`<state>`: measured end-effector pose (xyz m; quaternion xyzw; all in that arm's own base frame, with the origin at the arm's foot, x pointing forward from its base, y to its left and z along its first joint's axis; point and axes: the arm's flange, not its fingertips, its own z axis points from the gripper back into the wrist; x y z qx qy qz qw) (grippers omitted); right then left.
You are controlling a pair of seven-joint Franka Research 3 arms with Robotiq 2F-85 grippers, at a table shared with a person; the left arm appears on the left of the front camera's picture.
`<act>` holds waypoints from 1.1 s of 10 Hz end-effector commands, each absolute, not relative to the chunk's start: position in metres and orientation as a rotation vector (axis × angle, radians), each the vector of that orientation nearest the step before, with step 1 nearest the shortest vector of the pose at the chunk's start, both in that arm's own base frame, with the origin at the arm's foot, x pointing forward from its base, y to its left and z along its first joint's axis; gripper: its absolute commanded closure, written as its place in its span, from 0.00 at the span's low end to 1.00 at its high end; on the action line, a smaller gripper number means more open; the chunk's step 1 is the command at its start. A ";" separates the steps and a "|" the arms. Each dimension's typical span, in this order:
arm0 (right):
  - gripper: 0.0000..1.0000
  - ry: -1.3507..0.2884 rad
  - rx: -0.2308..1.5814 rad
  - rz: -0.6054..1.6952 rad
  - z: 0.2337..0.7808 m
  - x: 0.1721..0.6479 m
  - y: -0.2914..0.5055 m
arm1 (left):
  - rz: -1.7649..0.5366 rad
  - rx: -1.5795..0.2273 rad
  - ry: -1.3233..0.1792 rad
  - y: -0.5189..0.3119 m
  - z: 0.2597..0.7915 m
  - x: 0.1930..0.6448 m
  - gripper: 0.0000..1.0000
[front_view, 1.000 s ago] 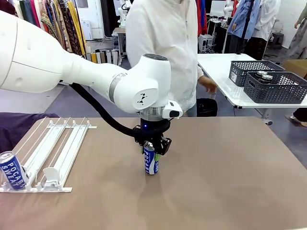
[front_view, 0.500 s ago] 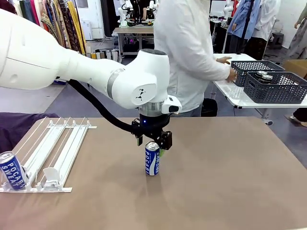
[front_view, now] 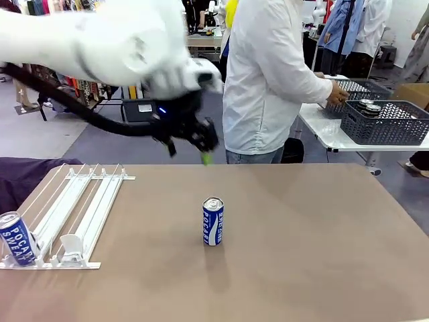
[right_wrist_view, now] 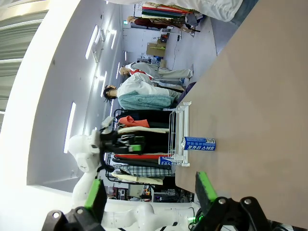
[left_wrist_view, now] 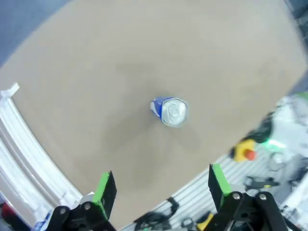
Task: Retrieve and store the cans from the dispenser.
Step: Pick up one can from the Automatic Can Dispenser and place it in the middle of the table.
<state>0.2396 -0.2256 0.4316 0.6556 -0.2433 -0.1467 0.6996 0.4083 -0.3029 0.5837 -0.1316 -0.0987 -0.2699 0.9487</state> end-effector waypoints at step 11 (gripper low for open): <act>0.00 -0.564 1.465 -0.308 0.433 0.241 -0.226 | -0.183 -1.169 -0.409 0.155 0.557 0.265 0.00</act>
